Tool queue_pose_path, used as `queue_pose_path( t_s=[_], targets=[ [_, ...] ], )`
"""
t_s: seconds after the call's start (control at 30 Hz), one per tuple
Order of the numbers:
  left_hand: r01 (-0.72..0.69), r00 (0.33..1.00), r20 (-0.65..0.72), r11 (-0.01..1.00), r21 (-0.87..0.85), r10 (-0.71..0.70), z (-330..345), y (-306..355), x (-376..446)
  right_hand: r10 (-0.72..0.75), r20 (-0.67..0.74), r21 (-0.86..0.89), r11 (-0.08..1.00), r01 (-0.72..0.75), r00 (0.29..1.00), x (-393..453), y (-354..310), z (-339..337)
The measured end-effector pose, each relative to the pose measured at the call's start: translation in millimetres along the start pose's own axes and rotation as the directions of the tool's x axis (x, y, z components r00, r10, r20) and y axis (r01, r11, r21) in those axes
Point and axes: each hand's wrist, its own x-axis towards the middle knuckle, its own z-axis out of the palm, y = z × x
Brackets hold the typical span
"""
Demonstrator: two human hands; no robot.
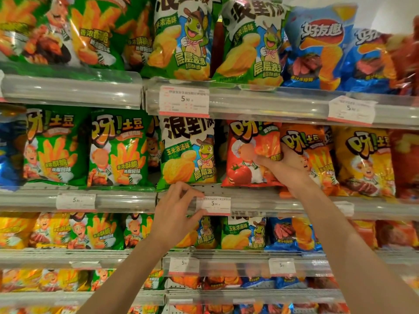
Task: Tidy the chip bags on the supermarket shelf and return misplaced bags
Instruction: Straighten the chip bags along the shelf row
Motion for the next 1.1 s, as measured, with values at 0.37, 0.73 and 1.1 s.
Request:
queue_pose_path(
  t_s=[0.37, 0.73, 1.1],
  targets=[
    [0.003, 1.000, 0.008, 1.000, -0.011, -0.003, -1, 0, 0, 0.066, 0.080, 0.109, 0.991, -0.075, 0.995, 1, 15, 14],
    [0.009, 1.000, 0.013, 1.000, -0.016, -0.009, -1, 1, 0, 0.040, -0.094, 0.218, 0.976, -0.019, 0.995, 20, 13, 27],
    [-0.018, 1.000, -0.014, 0.999, -0.029, 0.017, -1, 1, 0, -0.047, -0.122, -0.017, 0.999, 0.046, 0.991, 3, 12, 33]
  ],
)
